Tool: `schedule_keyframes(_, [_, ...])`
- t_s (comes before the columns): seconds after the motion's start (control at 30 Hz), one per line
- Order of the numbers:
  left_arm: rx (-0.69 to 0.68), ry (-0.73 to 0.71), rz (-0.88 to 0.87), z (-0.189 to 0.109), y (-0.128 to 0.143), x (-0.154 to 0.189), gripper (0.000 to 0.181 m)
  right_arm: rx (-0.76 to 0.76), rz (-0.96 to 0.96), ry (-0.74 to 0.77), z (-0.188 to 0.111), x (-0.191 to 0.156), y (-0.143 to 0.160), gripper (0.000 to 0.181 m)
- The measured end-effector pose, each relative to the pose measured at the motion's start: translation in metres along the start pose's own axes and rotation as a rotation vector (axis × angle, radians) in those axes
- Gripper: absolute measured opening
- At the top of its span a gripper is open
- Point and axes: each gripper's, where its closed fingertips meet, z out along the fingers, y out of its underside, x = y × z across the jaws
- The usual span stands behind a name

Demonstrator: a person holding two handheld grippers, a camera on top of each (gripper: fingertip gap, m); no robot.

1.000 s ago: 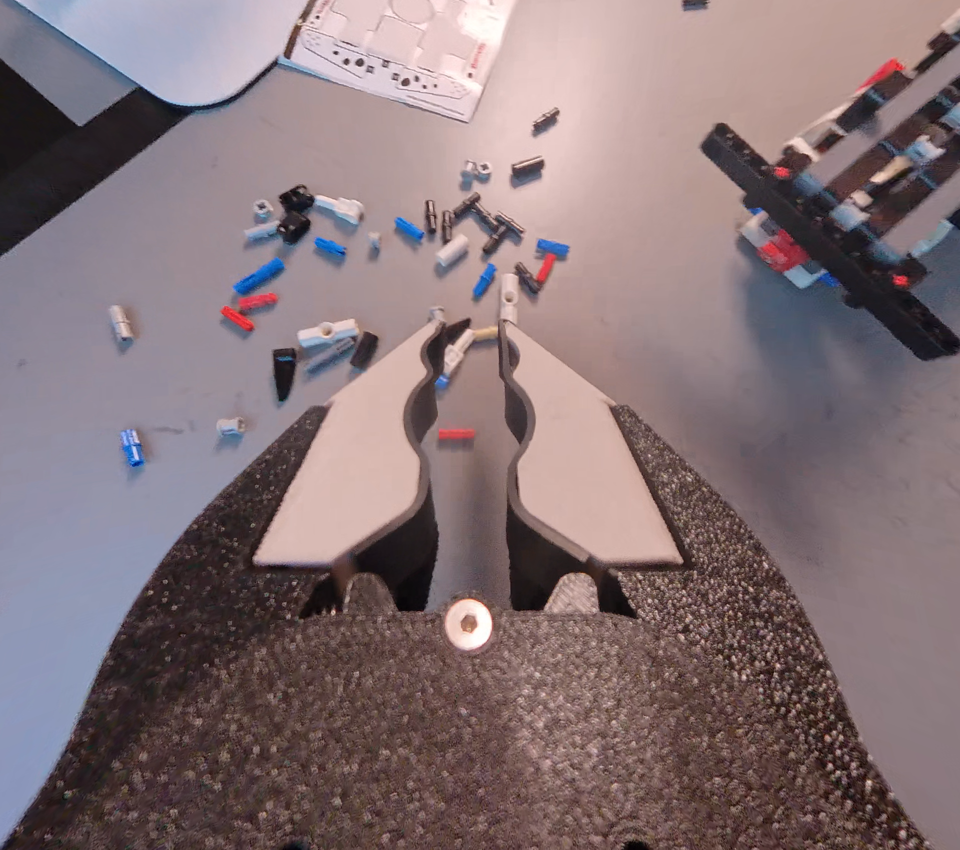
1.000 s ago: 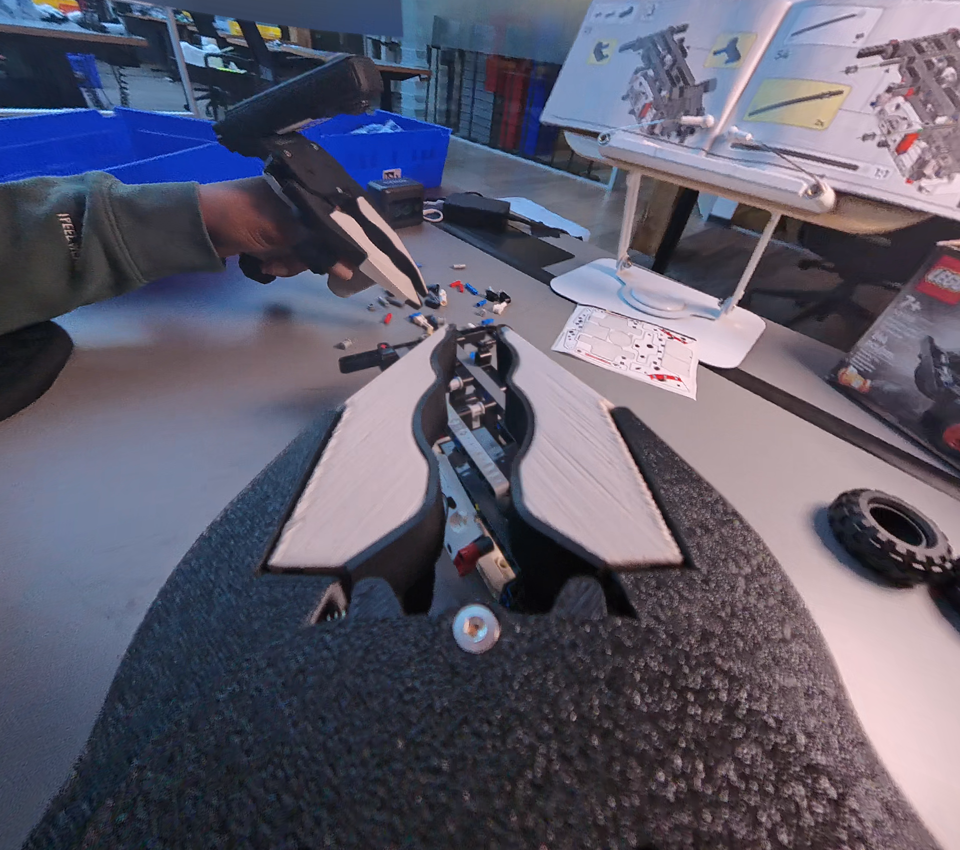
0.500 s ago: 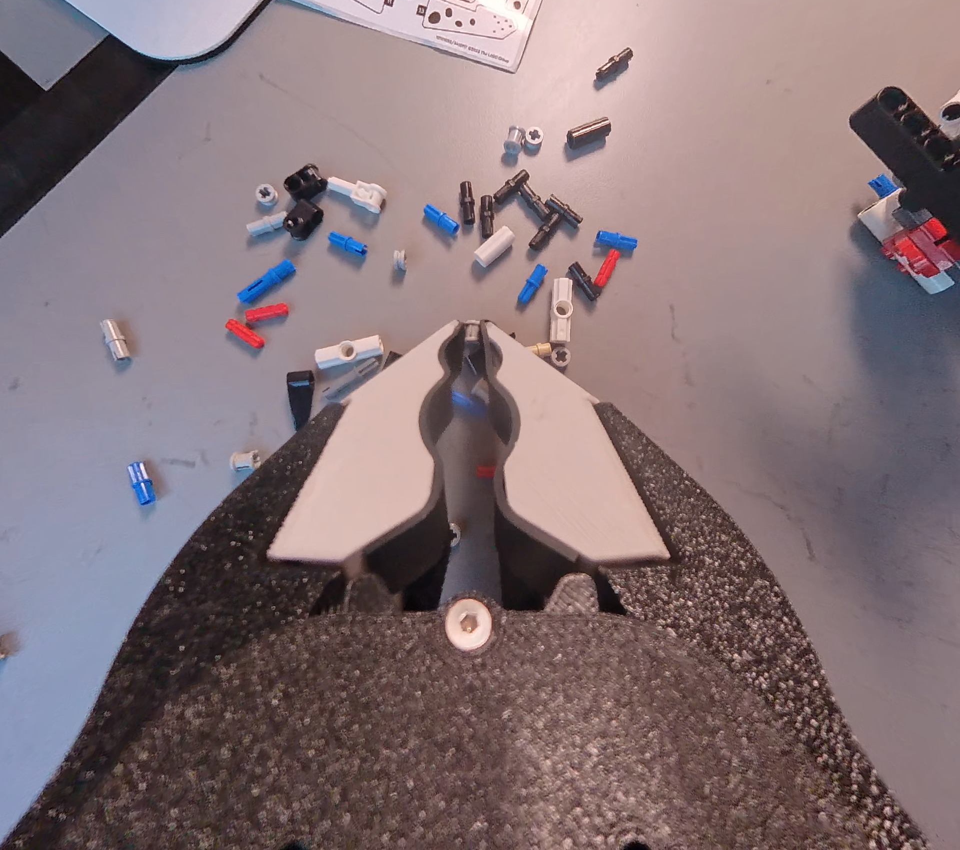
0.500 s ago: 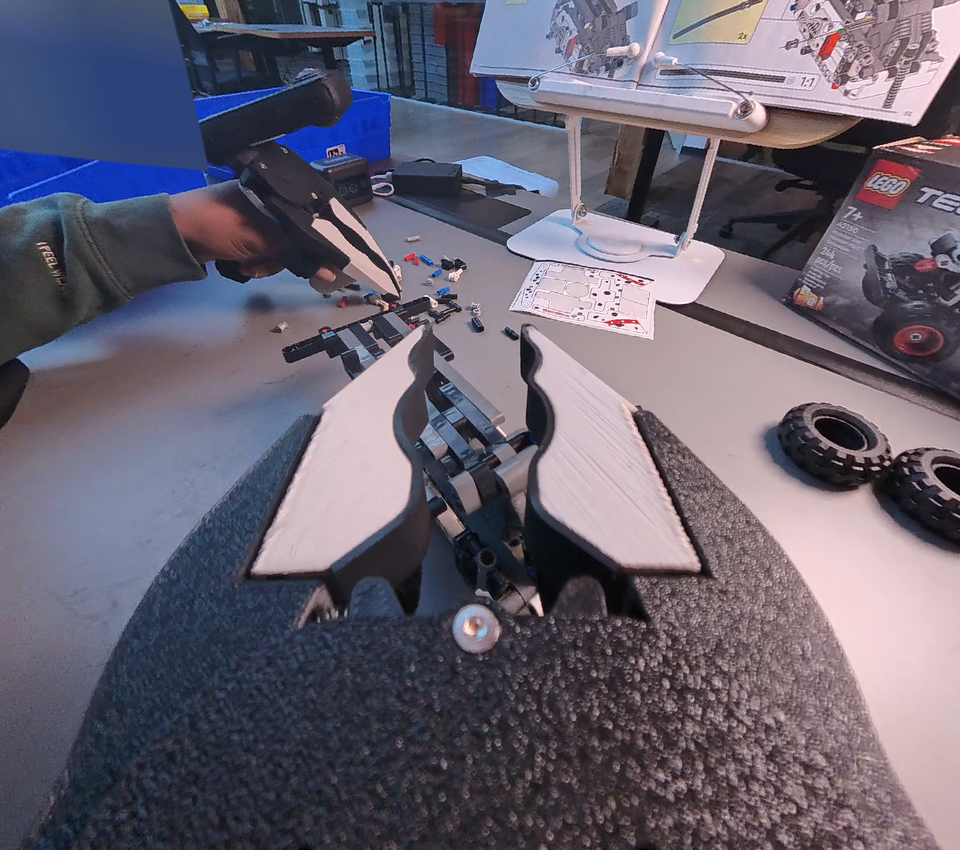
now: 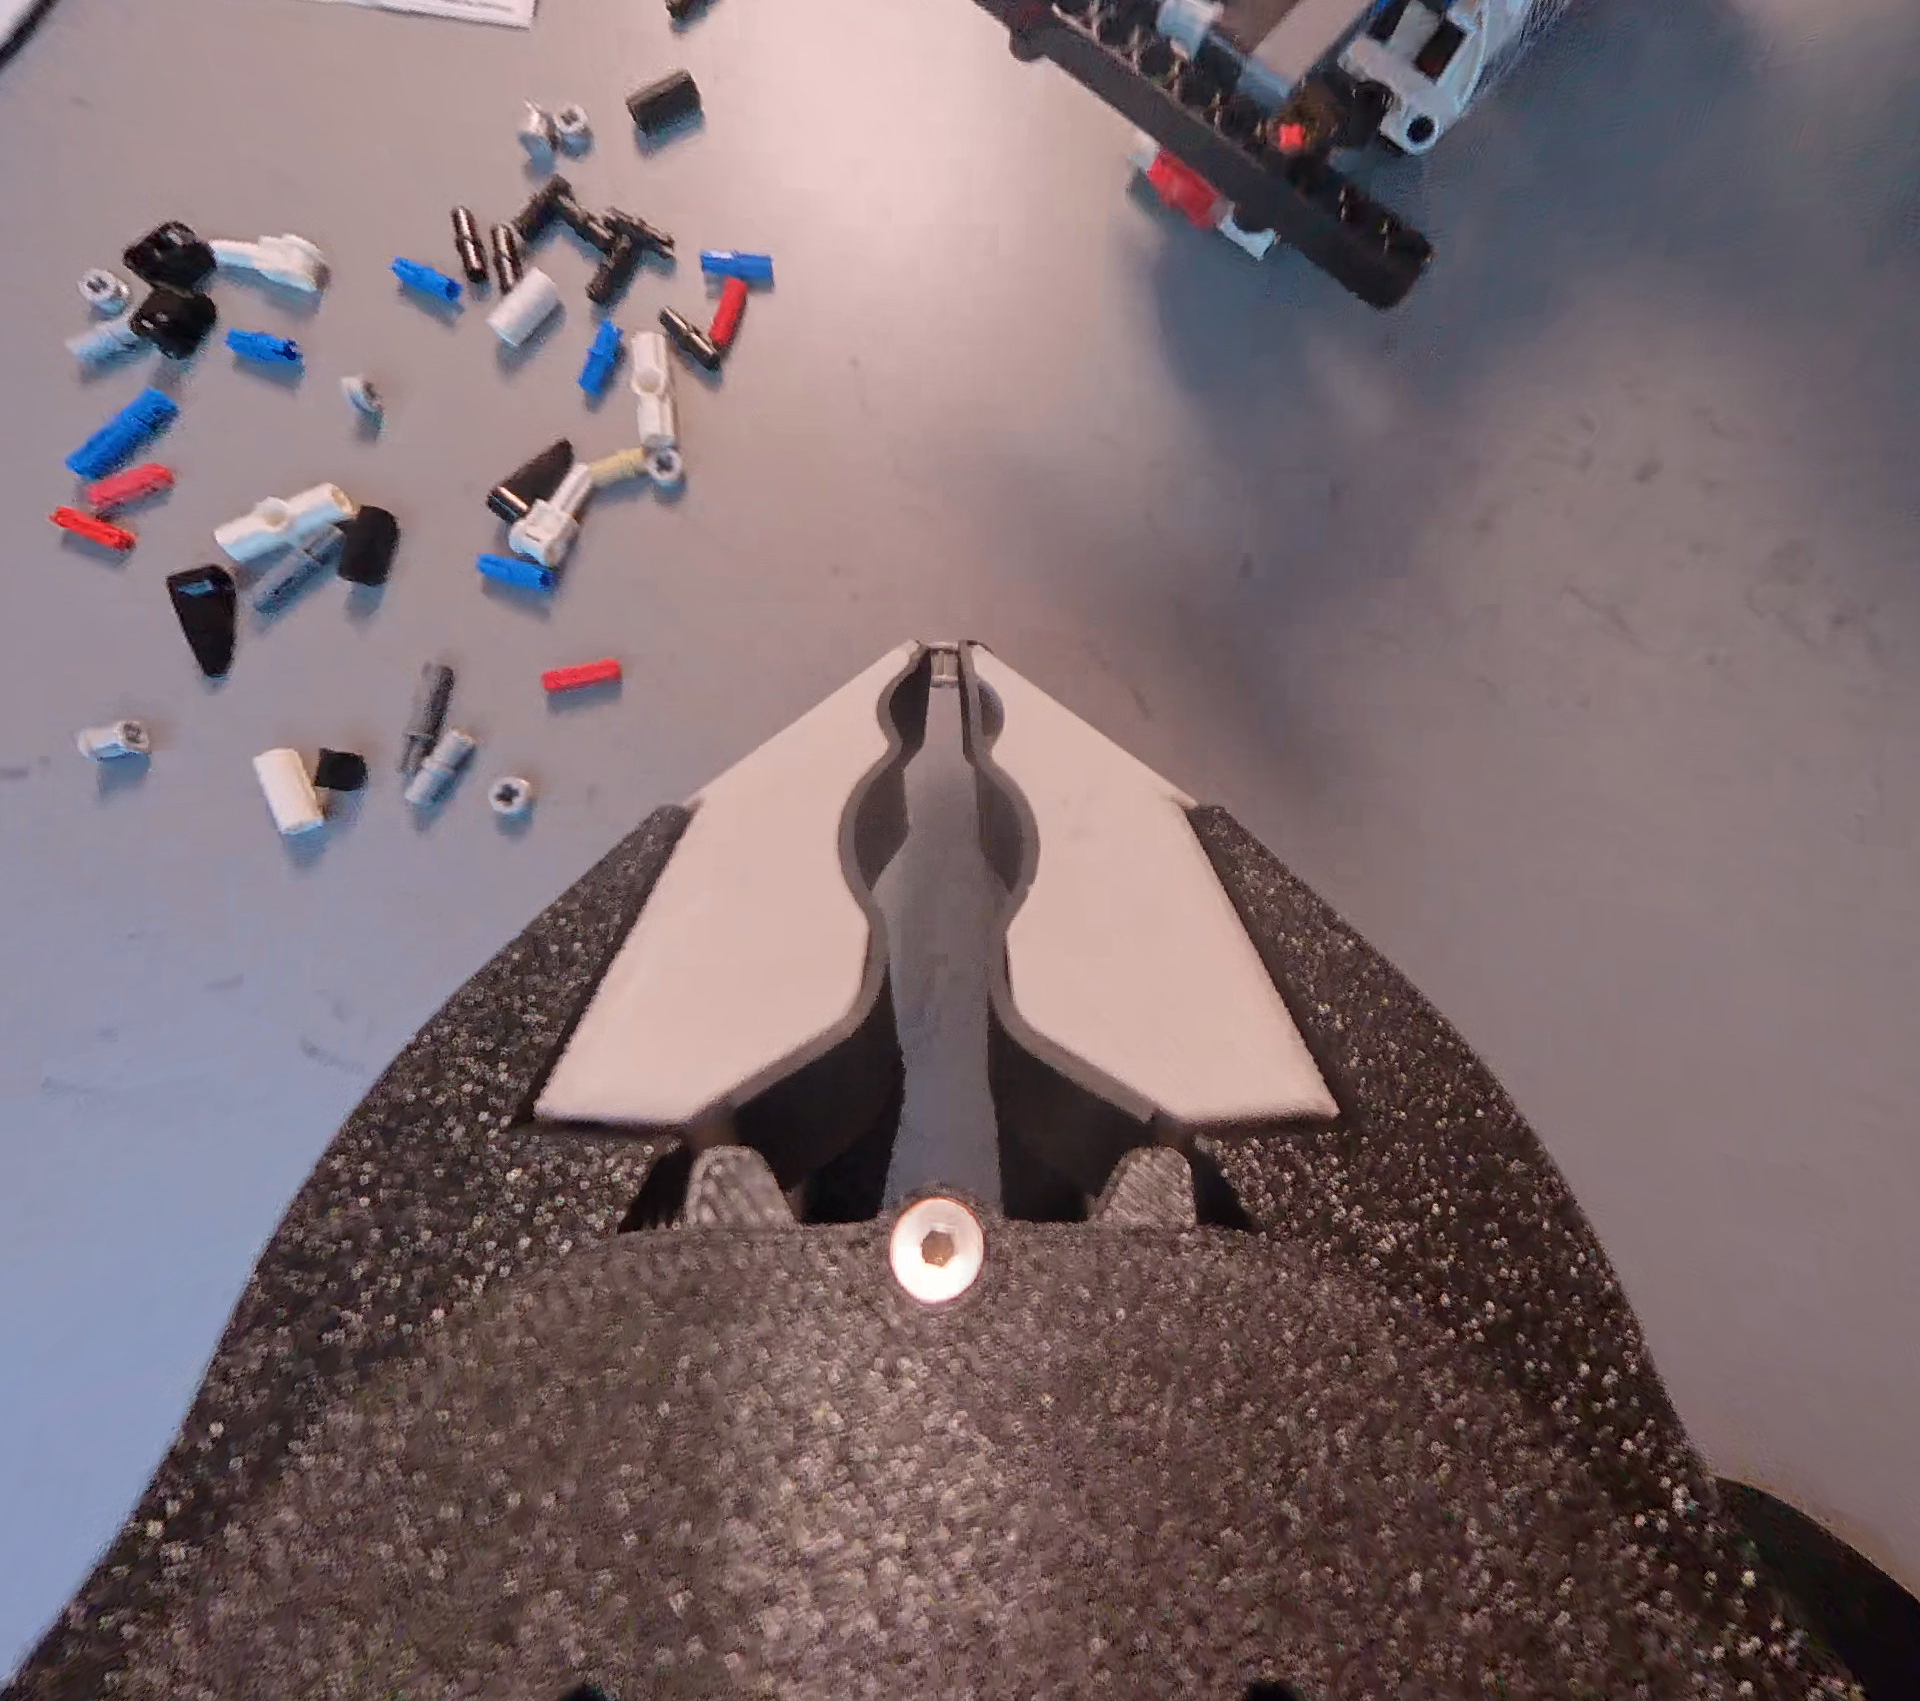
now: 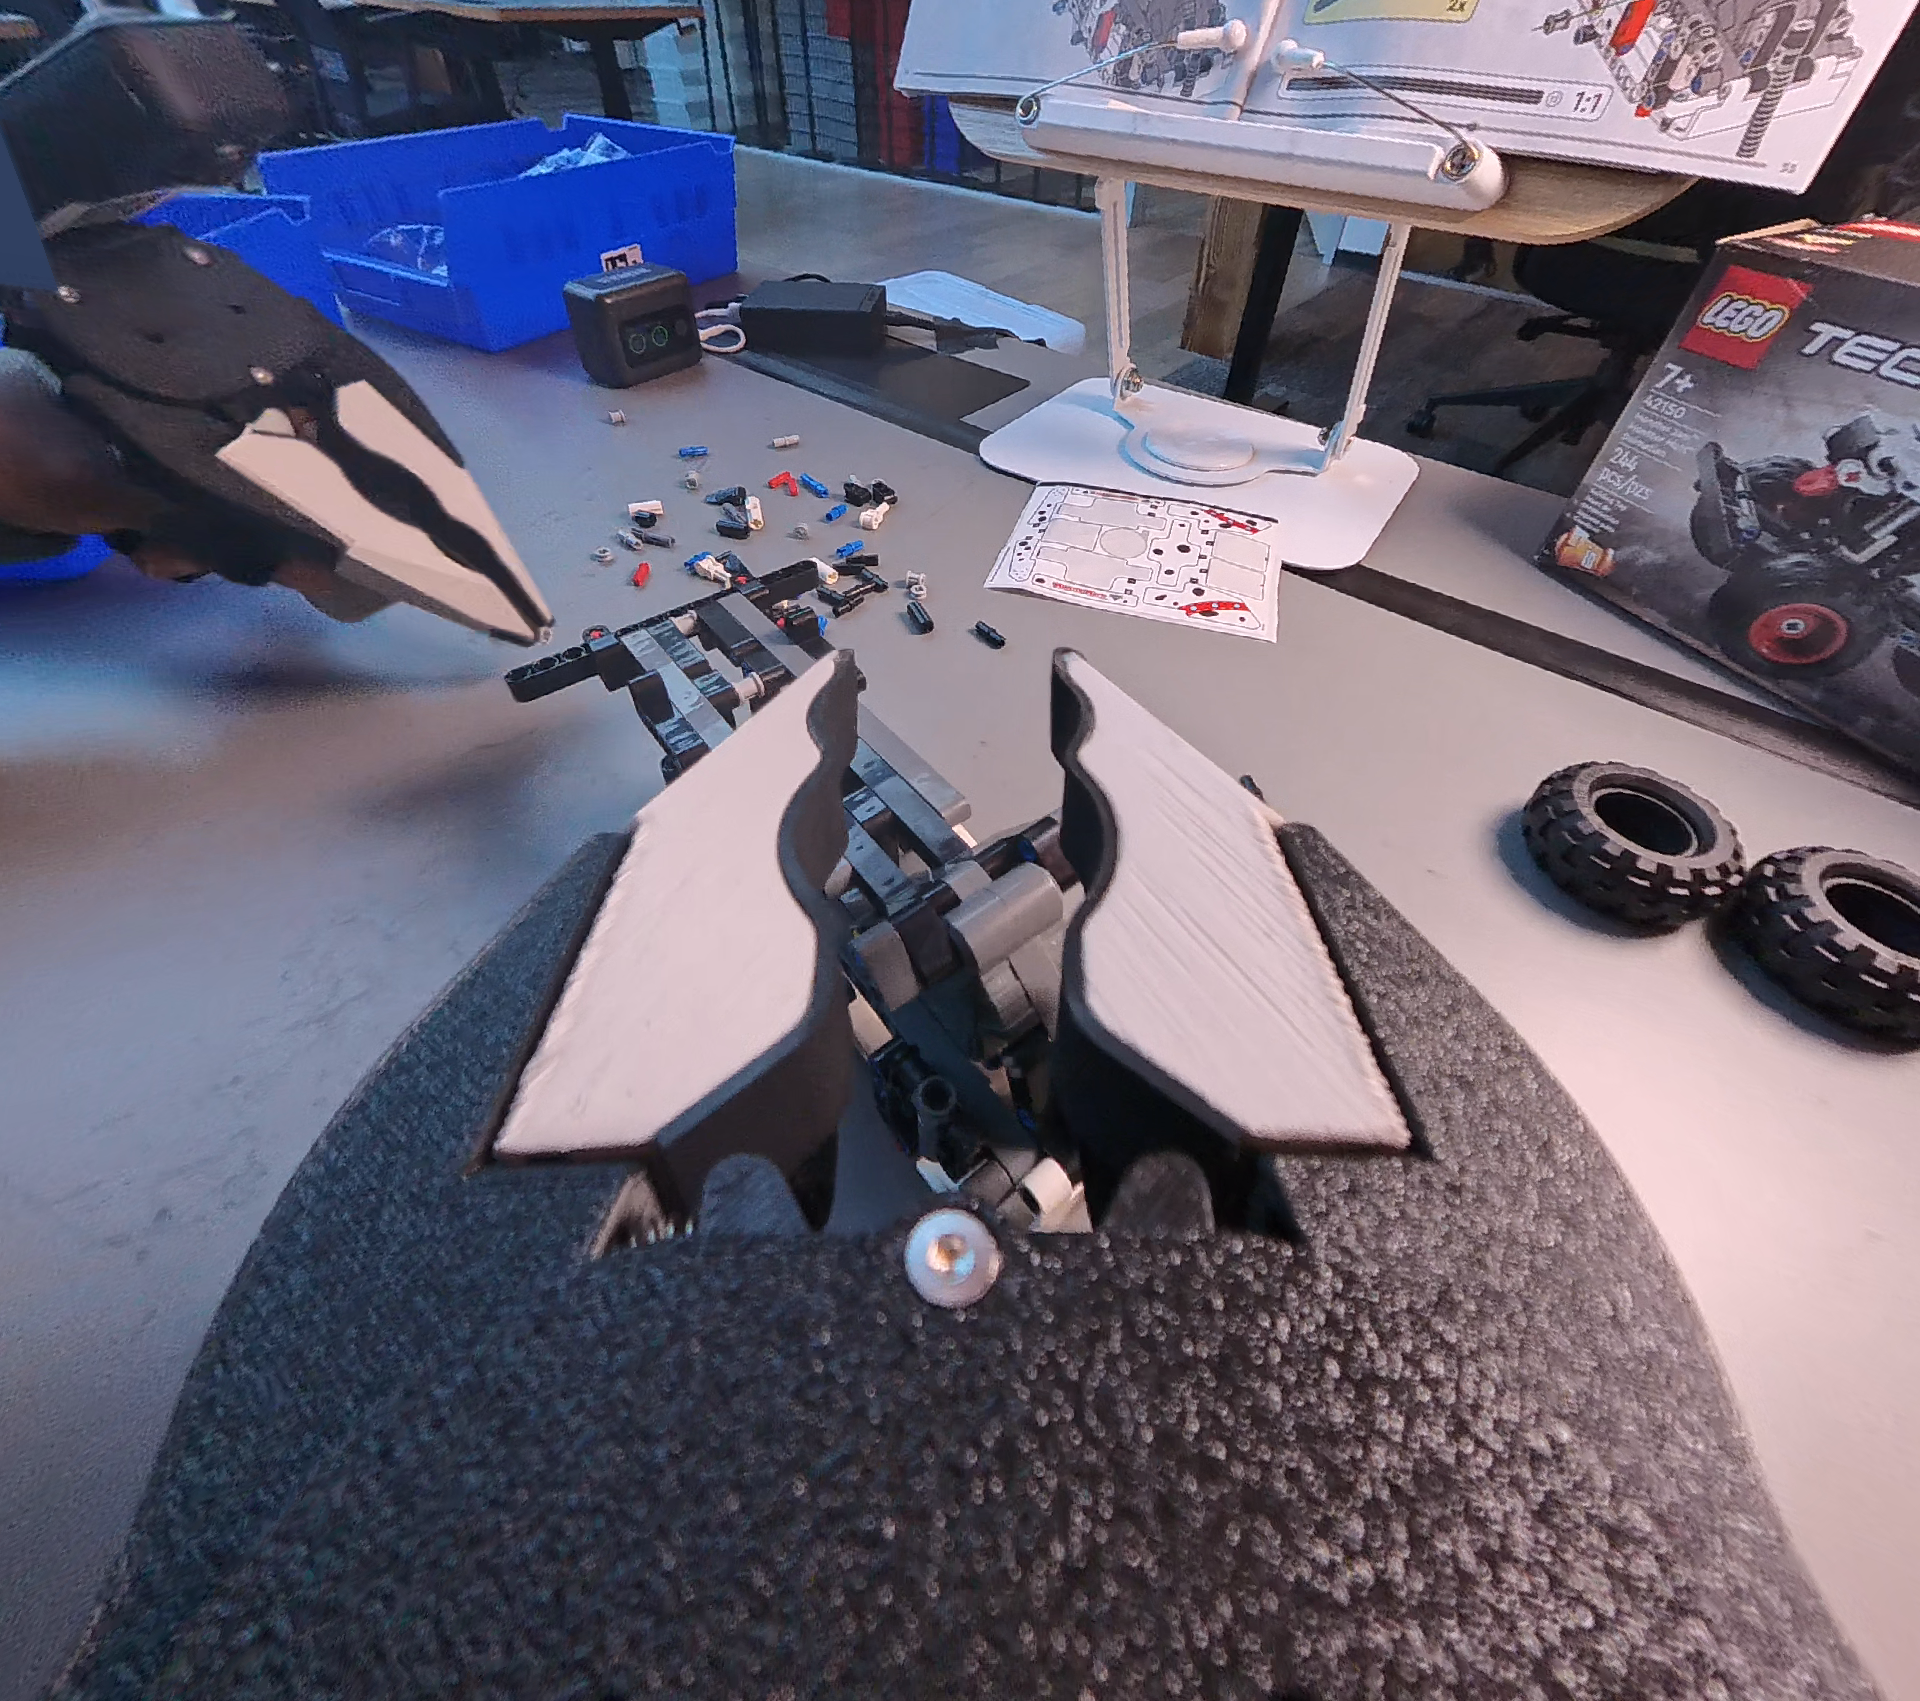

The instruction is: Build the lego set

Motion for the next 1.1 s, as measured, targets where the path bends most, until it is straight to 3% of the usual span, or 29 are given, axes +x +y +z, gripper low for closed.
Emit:
schedule_keyframes(0.1, [-0.030, -0.025, 0.007, 0.005, 0.011, 0.001, 0.005, -0.016, -0.011, 0.008, 0.002, 0.000, 0.003, 0.037])
schedule_keyframes(0.27, [-0.026, 0.044, -0.050, 0.009, 0.005, -0.001, 0.018, -0.013, -0.025, 0.018, 0.002, 0.001, 0.004, 0.038])
schedule_keyframes(0.43, [0.106, -0.001, -0.075, 0.013, -0.046, -0.040, 0.018, 0.015, -0.026, 0.005, 0.001, 0.000, 0.000, 0.037])
schedule_keyframes(0.63, [0.087, -0.058, -0.050, 0.055, -0.082, -0.094, 0.015, 0.018, -0.036, 0.000, -0.001, -0.001, 0.000, 0.037])
schedule_keyframes(0.8, [0.025, -0.015, -0.004, 0.082, -0.087, -0.097, 0.013, 0.013, -0.038, -0.004, -0.001, 0.001, 0.003, 0.037])
schedule_keyframes(1.1, [-0.022, -0.009, 0.052, 0.097, -0.085, -0.096, 0.006, 0.001, -0.028, -0.012, 0.001, 0.002, 0.007, 0.036])
